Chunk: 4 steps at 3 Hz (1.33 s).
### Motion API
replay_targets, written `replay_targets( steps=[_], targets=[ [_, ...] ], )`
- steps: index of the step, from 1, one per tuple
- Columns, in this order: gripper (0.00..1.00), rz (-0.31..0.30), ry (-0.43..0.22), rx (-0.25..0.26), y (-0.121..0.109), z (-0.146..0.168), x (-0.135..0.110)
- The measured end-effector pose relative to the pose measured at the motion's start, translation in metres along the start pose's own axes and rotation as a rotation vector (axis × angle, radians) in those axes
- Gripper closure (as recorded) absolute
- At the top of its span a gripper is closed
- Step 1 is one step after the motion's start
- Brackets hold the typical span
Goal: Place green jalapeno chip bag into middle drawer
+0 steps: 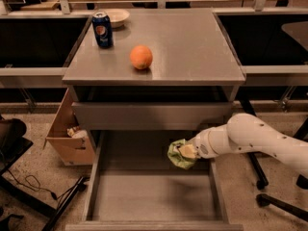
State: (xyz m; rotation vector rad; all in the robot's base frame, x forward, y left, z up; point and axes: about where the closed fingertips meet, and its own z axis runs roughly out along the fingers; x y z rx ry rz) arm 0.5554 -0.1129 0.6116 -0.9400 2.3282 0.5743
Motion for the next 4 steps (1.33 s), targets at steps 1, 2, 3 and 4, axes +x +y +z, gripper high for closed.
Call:
replay_targets(
  steps=[1, 2, 3, 4],
  targets=[
    [1.00, 0.033, -0.008, -0.068, 0.0099, 0.0377, 0.0281],
    [0.82, 0.040, -0.006, -0.079, 0.0113, 0.0441, 0.0333],
    [0.59, 0.040, -0.006, -0.079, 0.0114, 0.0441, 0.0333],
    [0.36, 0.040, -0.006, -0.079, 0.0114, 0.0441, 0.0333]
  ],
)
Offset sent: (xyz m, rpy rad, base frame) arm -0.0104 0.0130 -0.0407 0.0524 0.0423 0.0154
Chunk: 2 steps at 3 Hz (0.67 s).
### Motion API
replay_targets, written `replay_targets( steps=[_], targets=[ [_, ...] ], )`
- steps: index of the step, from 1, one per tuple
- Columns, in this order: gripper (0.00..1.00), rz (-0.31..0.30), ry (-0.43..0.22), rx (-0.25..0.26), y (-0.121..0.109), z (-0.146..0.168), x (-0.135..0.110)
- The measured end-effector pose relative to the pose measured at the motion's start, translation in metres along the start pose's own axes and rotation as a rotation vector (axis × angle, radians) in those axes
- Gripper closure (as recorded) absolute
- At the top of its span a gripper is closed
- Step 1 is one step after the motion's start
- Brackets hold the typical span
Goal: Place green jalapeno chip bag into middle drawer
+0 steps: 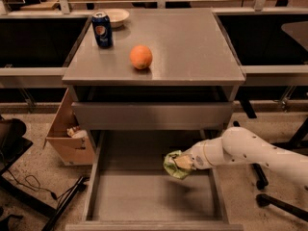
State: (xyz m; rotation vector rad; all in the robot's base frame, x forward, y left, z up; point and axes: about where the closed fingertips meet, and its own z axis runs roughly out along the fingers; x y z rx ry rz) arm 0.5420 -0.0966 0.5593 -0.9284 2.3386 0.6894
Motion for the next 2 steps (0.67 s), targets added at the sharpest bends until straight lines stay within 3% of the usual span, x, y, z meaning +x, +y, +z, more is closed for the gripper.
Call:
replay_targets(
  steps=[1, 2],
  targets=[
    [0.13, 0.000, 0.000, 0.000, 0.0000, 0.0000, 0.0000],
    [0.00, 0.000, 0.000, 0.000, 0.0001, 0.0001, 0.0000]
  ],
)
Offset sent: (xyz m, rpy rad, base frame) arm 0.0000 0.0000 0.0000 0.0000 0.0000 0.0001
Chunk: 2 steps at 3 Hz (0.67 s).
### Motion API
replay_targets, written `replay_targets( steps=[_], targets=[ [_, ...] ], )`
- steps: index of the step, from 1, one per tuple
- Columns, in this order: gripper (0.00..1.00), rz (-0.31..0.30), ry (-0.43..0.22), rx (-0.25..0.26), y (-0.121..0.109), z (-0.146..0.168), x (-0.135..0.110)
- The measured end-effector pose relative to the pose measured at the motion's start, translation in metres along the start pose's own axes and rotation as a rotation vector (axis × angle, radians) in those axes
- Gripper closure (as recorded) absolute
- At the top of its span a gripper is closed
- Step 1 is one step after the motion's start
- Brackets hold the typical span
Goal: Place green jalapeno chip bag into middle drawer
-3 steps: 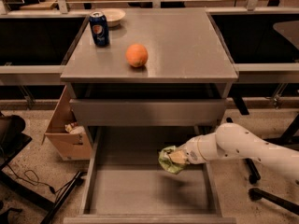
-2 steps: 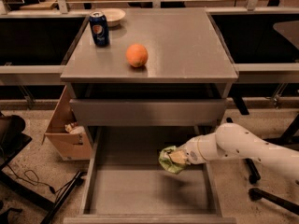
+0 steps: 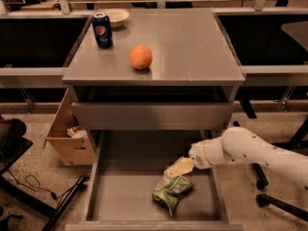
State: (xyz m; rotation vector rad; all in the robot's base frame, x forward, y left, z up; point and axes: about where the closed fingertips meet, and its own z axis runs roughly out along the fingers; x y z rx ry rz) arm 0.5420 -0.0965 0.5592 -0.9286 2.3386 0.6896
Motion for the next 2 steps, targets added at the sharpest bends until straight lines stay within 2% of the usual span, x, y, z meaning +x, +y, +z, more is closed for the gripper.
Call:
replay_targets(
  steps=[1, 2],
  targets=[
    [0.00, -0.004, 0.002, 0.001, 0.002, -0.002, -0.002],
    [0.00, -0.039, 0.021, 0.010, 0.016, -0.024, -0.022]
  ],
)
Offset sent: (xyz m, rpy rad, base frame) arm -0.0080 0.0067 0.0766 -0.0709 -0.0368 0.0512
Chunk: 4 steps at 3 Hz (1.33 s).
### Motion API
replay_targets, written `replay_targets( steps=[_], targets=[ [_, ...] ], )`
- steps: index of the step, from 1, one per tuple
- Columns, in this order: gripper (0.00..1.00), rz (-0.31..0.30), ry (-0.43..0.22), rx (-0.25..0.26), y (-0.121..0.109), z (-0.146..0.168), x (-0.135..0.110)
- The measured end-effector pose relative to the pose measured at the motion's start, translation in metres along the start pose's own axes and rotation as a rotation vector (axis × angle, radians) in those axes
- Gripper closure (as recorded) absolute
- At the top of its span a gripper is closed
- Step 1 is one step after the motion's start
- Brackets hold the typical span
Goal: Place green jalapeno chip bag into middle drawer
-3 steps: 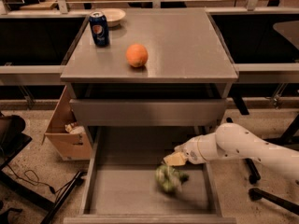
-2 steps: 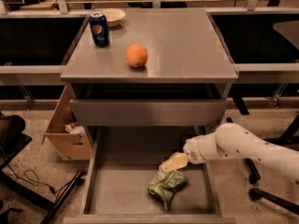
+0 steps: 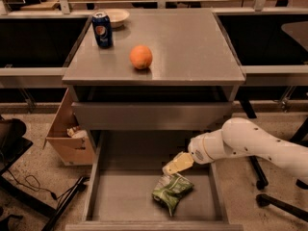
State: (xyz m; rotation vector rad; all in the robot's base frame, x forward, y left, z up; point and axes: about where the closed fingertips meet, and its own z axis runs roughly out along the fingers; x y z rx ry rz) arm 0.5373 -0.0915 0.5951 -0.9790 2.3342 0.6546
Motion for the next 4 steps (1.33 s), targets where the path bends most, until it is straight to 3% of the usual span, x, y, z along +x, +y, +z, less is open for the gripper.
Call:
replay_targets(
  steps=[1, 2, 4],
  targets=[
    [0.00, -0.026, 0.012, 0.004, 0.030, -0.043, -0.033],
    [0.00, -0.075, 0.078, 0.043, 0.057, -0.093, -0.076],
    [0.00, -0.185, 0.150, 0.052, 0.090, -0.189, -0.148]
  ],
)
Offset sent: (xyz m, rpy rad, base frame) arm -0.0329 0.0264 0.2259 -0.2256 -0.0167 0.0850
